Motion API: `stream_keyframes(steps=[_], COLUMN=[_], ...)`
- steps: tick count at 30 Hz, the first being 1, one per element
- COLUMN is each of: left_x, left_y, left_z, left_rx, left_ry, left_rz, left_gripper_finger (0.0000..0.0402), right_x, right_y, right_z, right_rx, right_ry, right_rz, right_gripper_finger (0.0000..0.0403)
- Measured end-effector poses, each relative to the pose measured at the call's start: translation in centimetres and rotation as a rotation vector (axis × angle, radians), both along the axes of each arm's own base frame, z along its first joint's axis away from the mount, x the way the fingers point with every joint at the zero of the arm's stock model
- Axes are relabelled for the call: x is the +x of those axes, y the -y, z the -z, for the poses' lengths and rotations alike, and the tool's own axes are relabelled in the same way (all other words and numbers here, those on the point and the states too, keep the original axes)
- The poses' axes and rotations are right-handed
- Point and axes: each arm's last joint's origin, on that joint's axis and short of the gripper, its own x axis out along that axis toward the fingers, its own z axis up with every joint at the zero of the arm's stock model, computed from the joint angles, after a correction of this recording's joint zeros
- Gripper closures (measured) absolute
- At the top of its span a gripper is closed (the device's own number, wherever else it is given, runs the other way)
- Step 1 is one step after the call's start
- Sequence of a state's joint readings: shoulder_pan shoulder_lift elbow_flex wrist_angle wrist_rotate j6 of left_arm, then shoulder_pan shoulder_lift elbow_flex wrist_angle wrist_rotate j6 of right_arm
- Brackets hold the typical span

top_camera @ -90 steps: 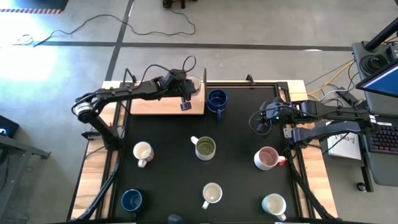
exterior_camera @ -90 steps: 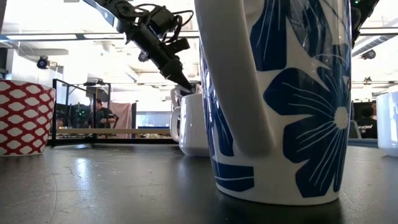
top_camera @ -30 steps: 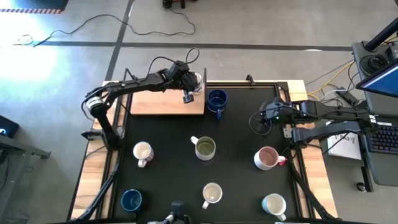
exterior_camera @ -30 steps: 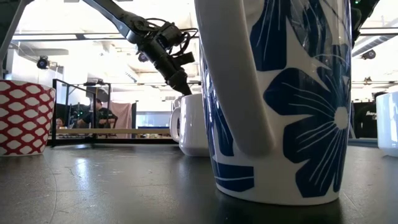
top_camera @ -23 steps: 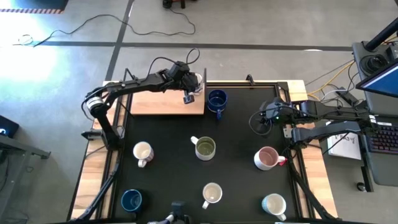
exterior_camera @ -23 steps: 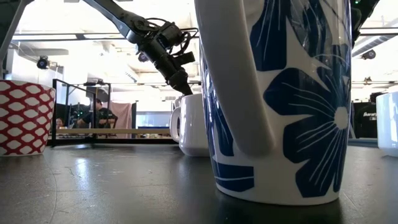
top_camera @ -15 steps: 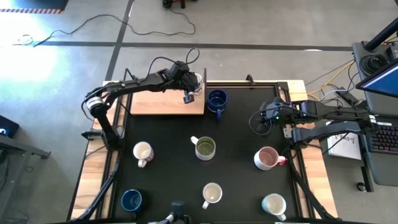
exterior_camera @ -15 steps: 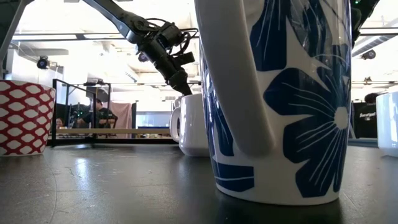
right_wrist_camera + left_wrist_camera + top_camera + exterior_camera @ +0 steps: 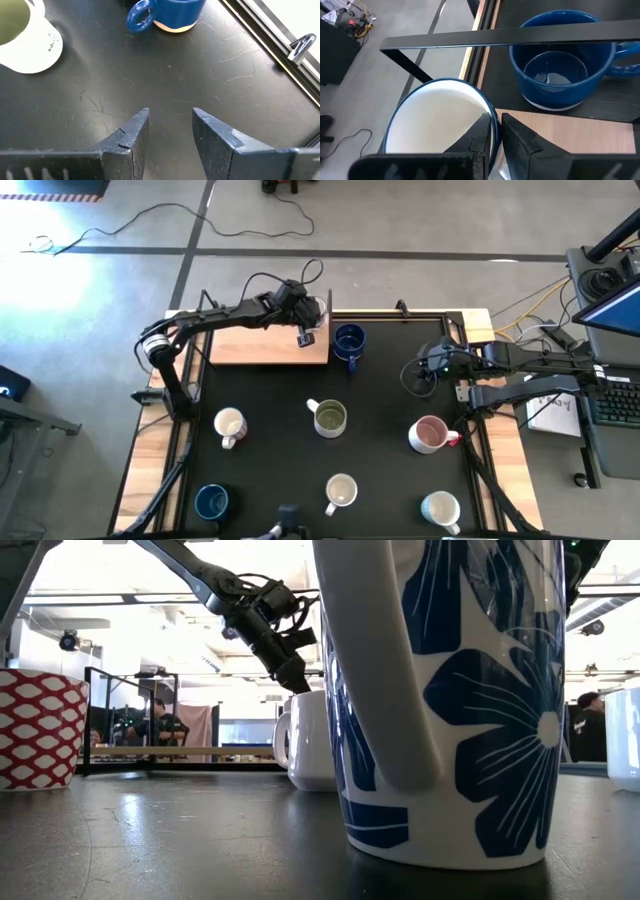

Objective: Place coffee mugs
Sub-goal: Put the top blue patterned mug on the shelf, then put the blue mug on the shelf

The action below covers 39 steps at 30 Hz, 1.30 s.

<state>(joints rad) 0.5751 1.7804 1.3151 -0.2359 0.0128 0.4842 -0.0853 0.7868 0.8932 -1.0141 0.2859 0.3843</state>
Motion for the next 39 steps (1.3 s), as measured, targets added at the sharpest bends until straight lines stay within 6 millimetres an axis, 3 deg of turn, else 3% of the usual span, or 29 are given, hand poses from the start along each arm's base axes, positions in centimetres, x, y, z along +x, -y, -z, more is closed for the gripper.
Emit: stream_keyframes(steps=[20,28,33,39], left_x=[-0.3,-1.1,-2.6,-4.4], left_y=[0.6,1.3,3.4,6.5], left_z=[-1.4,-3.3,-4.5,-6.0], left_rx=[-0.023,-0.012,-0.155,-0.498], left_ry=[0.059,0.091,0.059,0.083], left_rz=[0.027,0.027,0.046,0.181], left_gripper_finger=[0.0334,0.0325,0.0324,0.0324], right_x=[0.0,0.0,0.3,2.6], right_y=[0.0,0.0,0.0,0.2], right_z=[0.0,0.0,-0.2,-0.5], right_rx=[-0.001,0.005,0.000,-0.044], right_ry=[0.000,0.003,0.039,0.143], right_rz=[-0.001,0.007,0.005,-0.041], right_gripper_finger=[0.0266,0.0266,0.0266,0.0266])
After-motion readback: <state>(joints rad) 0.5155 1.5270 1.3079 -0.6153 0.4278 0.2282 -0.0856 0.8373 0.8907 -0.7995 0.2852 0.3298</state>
